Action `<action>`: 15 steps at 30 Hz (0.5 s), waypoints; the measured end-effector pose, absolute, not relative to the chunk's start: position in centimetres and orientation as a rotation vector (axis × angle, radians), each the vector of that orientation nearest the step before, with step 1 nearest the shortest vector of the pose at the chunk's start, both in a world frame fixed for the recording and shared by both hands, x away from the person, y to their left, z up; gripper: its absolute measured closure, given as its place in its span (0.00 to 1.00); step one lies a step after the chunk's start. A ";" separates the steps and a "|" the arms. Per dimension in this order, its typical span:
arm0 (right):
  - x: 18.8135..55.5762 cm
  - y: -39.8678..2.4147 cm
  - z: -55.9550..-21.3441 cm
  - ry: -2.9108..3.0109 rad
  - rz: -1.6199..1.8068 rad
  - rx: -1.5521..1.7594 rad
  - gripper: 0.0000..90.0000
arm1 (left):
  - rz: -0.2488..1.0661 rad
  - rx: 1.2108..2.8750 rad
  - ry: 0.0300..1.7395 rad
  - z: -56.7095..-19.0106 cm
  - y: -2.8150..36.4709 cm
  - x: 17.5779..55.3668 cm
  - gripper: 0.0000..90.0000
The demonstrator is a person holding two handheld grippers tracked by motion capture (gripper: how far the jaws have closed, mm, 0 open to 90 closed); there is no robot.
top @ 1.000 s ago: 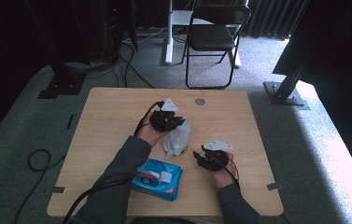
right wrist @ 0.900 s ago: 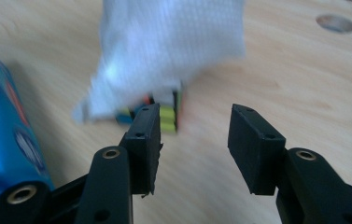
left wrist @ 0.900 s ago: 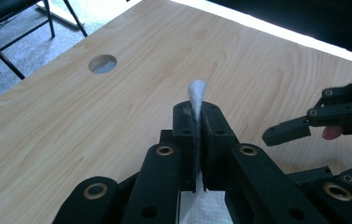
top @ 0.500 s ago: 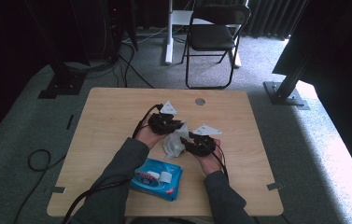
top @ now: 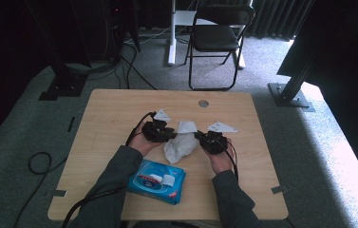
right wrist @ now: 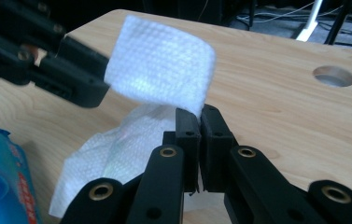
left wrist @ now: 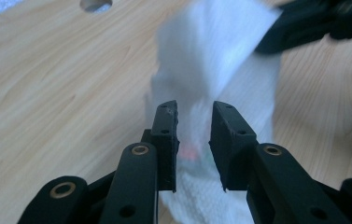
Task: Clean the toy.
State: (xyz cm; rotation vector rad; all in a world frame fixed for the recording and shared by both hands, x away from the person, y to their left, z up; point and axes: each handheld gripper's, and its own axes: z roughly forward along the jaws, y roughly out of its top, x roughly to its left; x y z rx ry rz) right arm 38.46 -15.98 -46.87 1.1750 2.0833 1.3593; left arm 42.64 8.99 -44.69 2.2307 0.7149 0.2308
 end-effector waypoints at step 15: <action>38.7 -17.5 -45.8 2.019 1.290 1.192 0.96 | 0.216 2.263 0.708 -45.4 8.7 42.4 0.77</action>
